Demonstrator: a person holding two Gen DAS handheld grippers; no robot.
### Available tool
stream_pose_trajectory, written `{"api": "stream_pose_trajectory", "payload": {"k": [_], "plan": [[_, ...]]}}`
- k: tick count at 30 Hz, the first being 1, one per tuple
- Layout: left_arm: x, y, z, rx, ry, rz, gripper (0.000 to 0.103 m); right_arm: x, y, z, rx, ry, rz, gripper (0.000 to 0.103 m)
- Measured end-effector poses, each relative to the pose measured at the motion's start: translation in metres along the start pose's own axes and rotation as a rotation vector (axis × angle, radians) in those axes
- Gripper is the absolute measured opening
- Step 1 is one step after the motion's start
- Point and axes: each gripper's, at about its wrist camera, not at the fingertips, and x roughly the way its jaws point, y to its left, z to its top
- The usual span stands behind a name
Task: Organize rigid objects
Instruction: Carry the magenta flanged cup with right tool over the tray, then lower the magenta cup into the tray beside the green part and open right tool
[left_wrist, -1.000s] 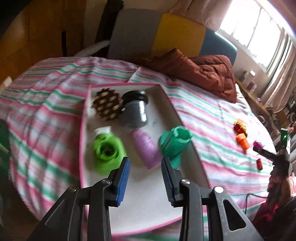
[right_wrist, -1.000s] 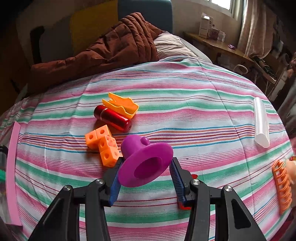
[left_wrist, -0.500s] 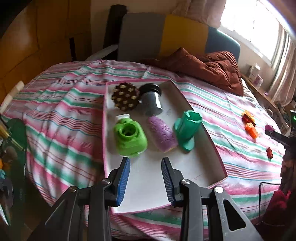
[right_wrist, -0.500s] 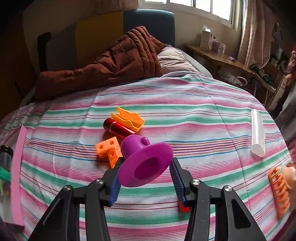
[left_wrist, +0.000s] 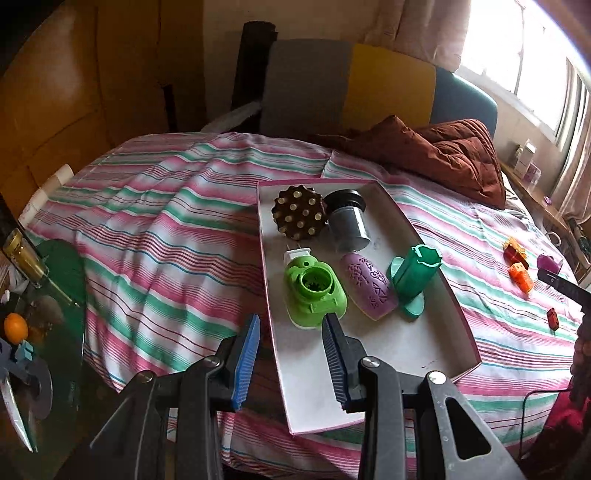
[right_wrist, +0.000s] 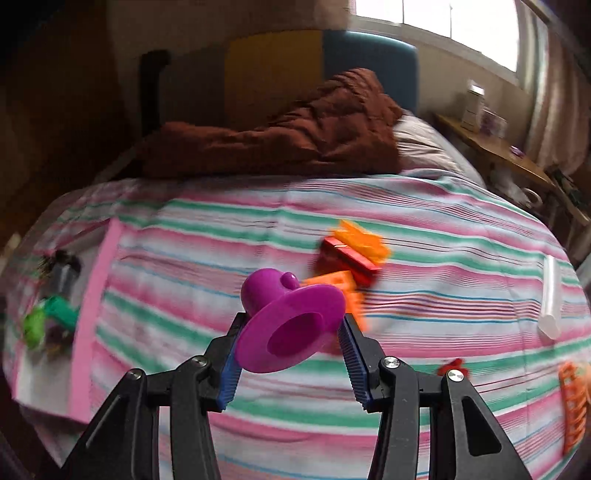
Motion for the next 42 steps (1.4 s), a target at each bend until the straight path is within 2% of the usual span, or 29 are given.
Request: {"api": "stream_pose_trajectory", "payload": {"k": [6,12,17,21,25,30,34,37,38,40,41,42], "plan": [[0.004,0.009,-0.001,-0.026,0.008,-0.002,0.035,-0.014,0.056,0.0,-0.049,-0.014,0.134,0.049],[0.004,0.025,-0.004,-0.057,0.008,0.016,0.035,-0.03,0.135,-0.006,-0.159,-0.015,0.309,0.049],[0.002,0.048,-0.008,-0.102,0.004,0.037,0.035,-0.025,0.216,-0.023,-0.272,0.065,0.492,0.049],[0.001,0.066,-0.012,-0.135,0.003,0.054,0.035,-0.013,0.276,-0.044,-0.367,0.151,0.581,0.049],[0.001,0.076,-0.014,-0.164,0.004,0.055,0.035,0.011,0.306,-0.057,-0.402,0.215,0.574,0.049],[0.003,0.077,-0.017,-0.17,-0.002,0.048,0.035,0.041,0.316,-0.06,-0.386,0.253,0.503,0.046],[0.008,0.076,-0.019,-0.165,0.013,0.044,0.035,0.048,0.328,-0.057,-0.416,0.231,0.454,0.046],[0.007,0.078,-0.018,-0.18,0.011,0.039,0.035,0.05,0.331,-0.053,-0.406,0.243,0.471,0.047],[0.006,0.079,-0.017,-0.179,0.005,0.042,0.035,0.05,0.332,-0.052,-0.404,0.254,0.483,0.048],[0.004,0.078,-0.017,-0.175,-0.001,0.046,0.035,0.048,0.329,-0.053,-0.387,0.273,0.514,0.059],[0.004,0.078,-0.016,-0.169,0.001,0.049,0.035,0.046,0.327,-0.053,-0.377,0.272,0.526,0.069],[0.004,0.078,-0.016,-0.166,0.004,0.05,0.035,0.043,0.324,-0.054,-0.365,0.265,0.531,0.072]]}}
